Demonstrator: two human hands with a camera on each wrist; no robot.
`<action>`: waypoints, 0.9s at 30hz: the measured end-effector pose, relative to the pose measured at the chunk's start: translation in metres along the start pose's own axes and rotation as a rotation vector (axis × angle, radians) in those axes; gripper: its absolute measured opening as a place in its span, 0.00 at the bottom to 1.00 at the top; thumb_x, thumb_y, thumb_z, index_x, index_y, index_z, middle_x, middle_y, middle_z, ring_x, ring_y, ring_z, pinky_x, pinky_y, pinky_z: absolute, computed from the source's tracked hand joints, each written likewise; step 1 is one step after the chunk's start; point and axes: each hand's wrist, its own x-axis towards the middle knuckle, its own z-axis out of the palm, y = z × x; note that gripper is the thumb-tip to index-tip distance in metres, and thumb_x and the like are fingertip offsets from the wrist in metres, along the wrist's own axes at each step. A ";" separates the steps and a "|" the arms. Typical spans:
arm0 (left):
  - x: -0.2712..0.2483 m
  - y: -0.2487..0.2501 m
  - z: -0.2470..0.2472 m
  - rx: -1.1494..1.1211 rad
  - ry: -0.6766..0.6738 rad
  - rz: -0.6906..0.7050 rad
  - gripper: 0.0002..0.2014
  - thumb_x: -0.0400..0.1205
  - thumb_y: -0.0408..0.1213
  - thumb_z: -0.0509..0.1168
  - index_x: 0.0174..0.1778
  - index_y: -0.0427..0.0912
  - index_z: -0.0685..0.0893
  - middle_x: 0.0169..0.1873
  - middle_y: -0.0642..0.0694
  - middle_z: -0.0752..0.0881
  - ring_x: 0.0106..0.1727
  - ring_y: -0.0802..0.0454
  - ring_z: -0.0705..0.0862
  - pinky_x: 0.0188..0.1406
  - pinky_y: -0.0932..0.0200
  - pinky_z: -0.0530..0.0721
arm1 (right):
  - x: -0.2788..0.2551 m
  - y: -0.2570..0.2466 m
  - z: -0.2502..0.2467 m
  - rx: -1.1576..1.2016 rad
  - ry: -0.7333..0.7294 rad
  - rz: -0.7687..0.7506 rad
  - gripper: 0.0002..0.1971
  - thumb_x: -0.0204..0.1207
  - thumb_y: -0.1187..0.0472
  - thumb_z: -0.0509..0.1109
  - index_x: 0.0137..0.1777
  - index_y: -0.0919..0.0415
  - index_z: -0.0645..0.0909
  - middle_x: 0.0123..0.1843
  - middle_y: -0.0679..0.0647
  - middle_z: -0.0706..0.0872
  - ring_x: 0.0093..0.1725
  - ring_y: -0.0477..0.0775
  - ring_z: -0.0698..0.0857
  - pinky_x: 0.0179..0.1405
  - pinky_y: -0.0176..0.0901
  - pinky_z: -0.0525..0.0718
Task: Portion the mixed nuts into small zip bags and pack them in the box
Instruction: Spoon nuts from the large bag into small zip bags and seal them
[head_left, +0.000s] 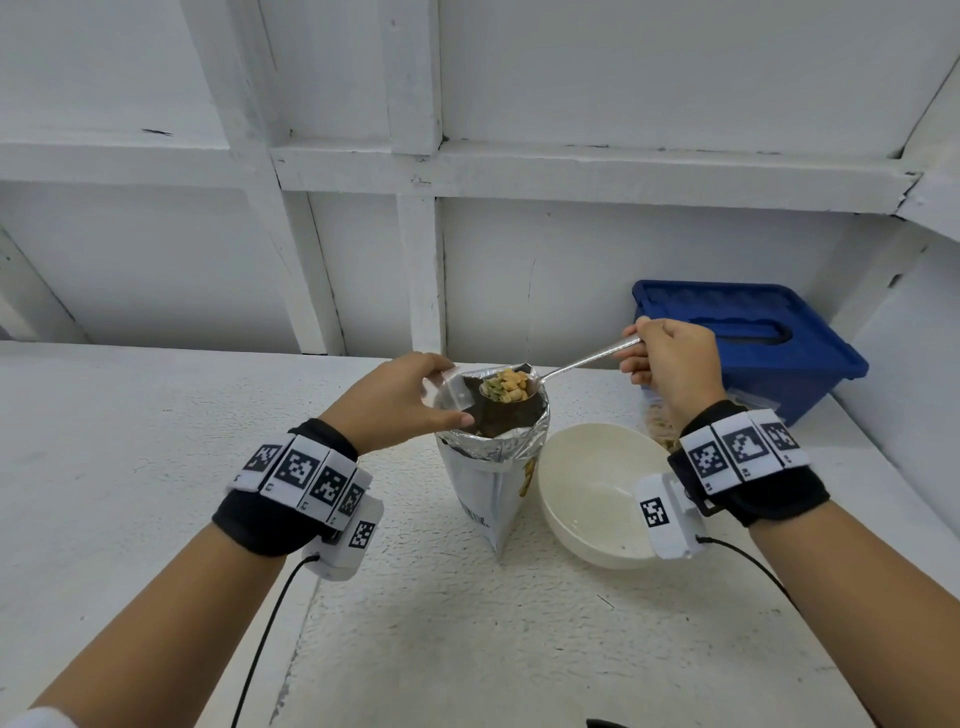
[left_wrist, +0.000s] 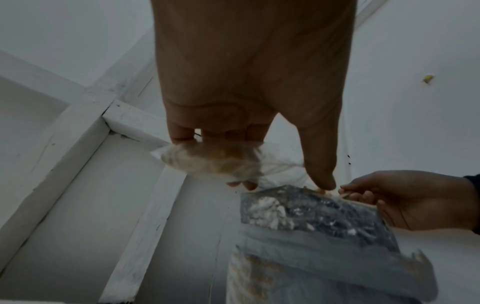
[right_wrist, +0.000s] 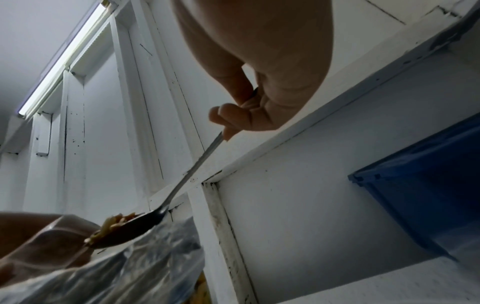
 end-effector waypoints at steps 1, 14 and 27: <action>0.002 0.001 0.000 0.018 -0.014 0.004 0.31 0.72 0.51 0.73 0.69 0.43 0.74 0.53 0.53 0.79 0.49 0.57 0.76 0.37 0.71 0.71 | 0.000 -0.002 -0.001 -0.003 0.001 -0.011 0.13 0.83 0.63 0.58 0.40 0.64 0.81 0.29 0.55 0.82 0.18 0.39 0.78 0.18 0.28 0.76; 0.015 0.014 0.008 -0.001 -0.039 0.021 0.32 0.72 0.51 0.73 0.69 0.42 0.75 0.58 0.47 0.81 0.53 0.54 0.78 0.47 0.63 0.75 | -0.002 -0.010 0.009 0.014 -0.050 -0.071 0.13 0.82 0.63 0.59 0.38 0.61 0.80 0.30 0.55 0.83 0.19 0.40 0.79 0.19 0.29 0.77; 0.007 0.014 0.019 -0.219 0.080 -0.023 0.27 0.72 0.46 0.75 0.64 0.43 0.76 0.46 0.51 0.81 0.35 0.58 0.80 0.22 0.76 0.73 | -0.023 -0.044 0.031 -0.176 -0.128 -0.488 0.09 0.83 0.61 0.59 0.46 0.61 0.81 0.31 0.49 0.82 0.23 0.38 0.81 0.25 0.28 0.80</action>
